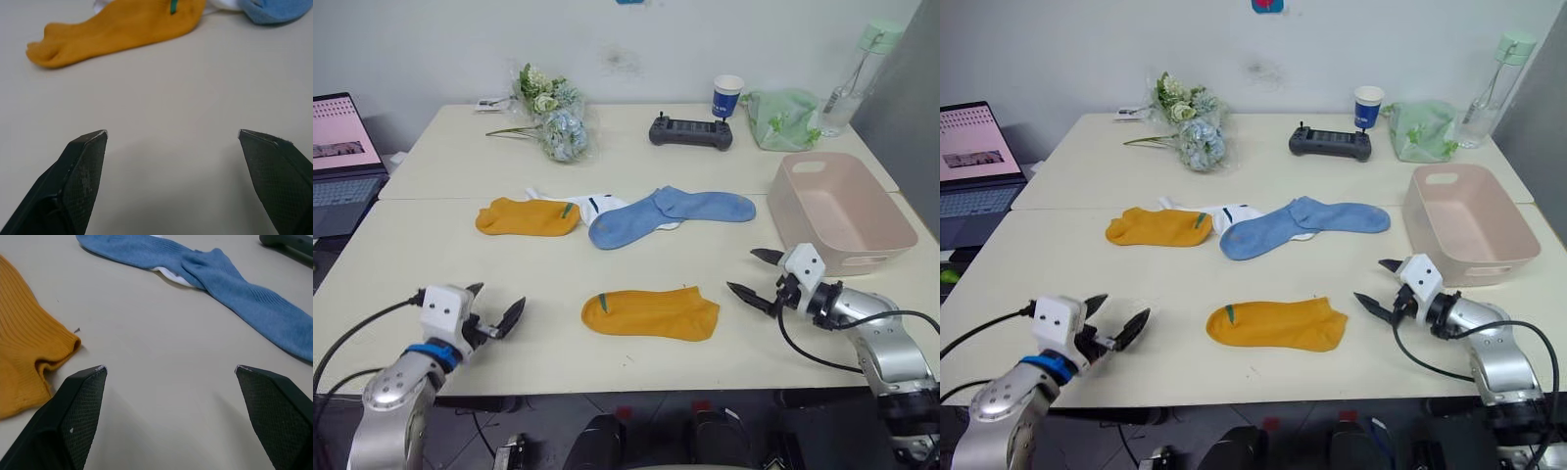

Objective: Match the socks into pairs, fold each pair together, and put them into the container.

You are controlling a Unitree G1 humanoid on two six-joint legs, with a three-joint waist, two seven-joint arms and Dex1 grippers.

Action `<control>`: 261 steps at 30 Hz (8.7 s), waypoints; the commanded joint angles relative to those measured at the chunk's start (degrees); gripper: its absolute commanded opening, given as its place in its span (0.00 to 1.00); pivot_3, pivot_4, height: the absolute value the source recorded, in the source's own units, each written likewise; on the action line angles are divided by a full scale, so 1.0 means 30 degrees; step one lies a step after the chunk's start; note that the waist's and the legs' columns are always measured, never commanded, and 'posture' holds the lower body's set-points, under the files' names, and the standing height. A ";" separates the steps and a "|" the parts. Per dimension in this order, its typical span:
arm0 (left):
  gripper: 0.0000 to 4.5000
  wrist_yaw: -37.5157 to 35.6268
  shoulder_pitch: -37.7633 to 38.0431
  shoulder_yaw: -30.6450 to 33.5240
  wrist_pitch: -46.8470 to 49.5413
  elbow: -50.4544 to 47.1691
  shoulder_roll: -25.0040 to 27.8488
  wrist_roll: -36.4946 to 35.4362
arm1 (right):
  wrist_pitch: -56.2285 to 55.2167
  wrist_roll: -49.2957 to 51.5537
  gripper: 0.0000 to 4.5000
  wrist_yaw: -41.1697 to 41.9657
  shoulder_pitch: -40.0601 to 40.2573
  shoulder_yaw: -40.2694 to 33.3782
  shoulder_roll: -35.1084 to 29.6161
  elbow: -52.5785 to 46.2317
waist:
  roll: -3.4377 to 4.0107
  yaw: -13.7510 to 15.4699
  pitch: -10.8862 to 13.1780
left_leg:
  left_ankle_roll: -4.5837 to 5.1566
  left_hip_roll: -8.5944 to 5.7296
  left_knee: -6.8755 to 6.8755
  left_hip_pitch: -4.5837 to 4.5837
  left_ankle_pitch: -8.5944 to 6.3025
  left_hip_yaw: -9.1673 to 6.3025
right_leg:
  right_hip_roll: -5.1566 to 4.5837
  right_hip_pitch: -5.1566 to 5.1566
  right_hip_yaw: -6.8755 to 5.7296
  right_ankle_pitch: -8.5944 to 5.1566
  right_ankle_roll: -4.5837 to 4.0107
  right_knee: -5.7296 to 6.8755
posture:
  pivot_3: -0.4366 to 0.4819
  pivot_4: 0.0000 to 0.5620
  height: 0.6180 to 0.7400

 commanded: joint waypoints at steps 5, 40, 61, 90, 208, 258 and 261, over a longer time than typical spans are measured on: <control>0.99 -0.0460 -0.6781 -0.2979 -0.0993 0.4708 0.0764 0.2353 | 0.2500 0.0363 1.00 0.0450 -0.2115 0.2401 0.1007 -0.3330 | -0.0001 -0.0024 0.0000 | -0.0003 0.0001 -0.0001 -0.0007 0.0002 -0.0009 | 0.0004 -0.0011 -0.0013 0.0000 0.0000 0.0000 | 0.48 0.27 1.00; 0.00 -0.0791 -1.5248 -0.4570 -0.6034 1.5673 0.0067 0.4061 | 0.5479 0.1669 1.00 -0.1110 -0.4715 0.2449 0.2687 -0.6162 | -0.0014 -0.0229 -0.0003 | -0.0009 -0.0013 0.0018 -0.0087 0.0006 -0.0018 | 0.0001 -0.0144 0.0001 0.0005 0.0006 0.0059 | 0.48 0.27 1.00; 0.14 -0.2273 -1.1378 -1.1925 0.4966 0.0163 -0.4504 0.1589 | 0.4478 0.1180 1.00 -0.1974 -0.4510 0.0463 0.1847 -0.3250 | -0.0012 -0.0173 -0.0003 | -0.0007 -0.0001 0.0025 -0.0066 0.0006 0.0017 | 0.0022 -0.0088 0.0021 0.0016 0.0019 0.0032 | 0.48 0.27 1.00; 0.80 -0.4096 -1.3290 -0.7068 0.0850 1.0234 -0.0712 0.2375 | 1.4204 0.0852 0.86 -0.5571 -0.5141 0.3075 0.3947 -0.3473 | -0.0011 -0.0141 -0.0004 | -0.0009 -0.0024 0.0022 -0.0075 0.0006 -0.0012 | -0.0006 -0.0108 0.0001 0.0016 0.0018 0.0027 | 0.48 0.27 1.00; 0.00 -0.3256 -1.0911 -0.5203 0.7667 0.1804 -0.3288 -0.0146 | -0.4579 -0.3108 0.00 0.7774 -0.7218 0.6804 -0.0963 0.1512 | -0.0039 -0.0459 0.0020 | -0.0012 -0.0007 0.0041 -0.0086 0.0007 -0.0008 | 0.0002 -0.0108 -0.0002 0.0025 0.0028 0.0016 | 0.48 0.27 1.00; 0.00 0.2001 -0.6152 -0.4230 1.1299 -0.4943 -0.4260 -0.2393 | -0.1664 -0.3828 0.00 0.1615 -0.4464 0.3957 -0.0212 0.0158 | -0.0037 -0.0035 0.0020 | -0.0011 -0.0012 0.0035 -0.0053 0.0006 0.0011 | -0.0007 -0.0049 0.0008 0.0028 0.0024 -0.0009 | 0.48 0.27 1.00; 0.00 0.2705 -0.6119 -0.3826 1.2165 -0.5466 -0.4759 -0.3252 | -0.3321 -0.4191 0.00 0.1923 -0.4859 0.4039 -0.0619 0.1515 | -0.0038 -0.0035 0.0020 | -0.0011 -0.0010 0.0036 -0.0050 0.0006 0.0014 | -0.0006 -0.0047 0.0008 0.0028 0.0024 -0.0009 | 0.48 0.27 1.00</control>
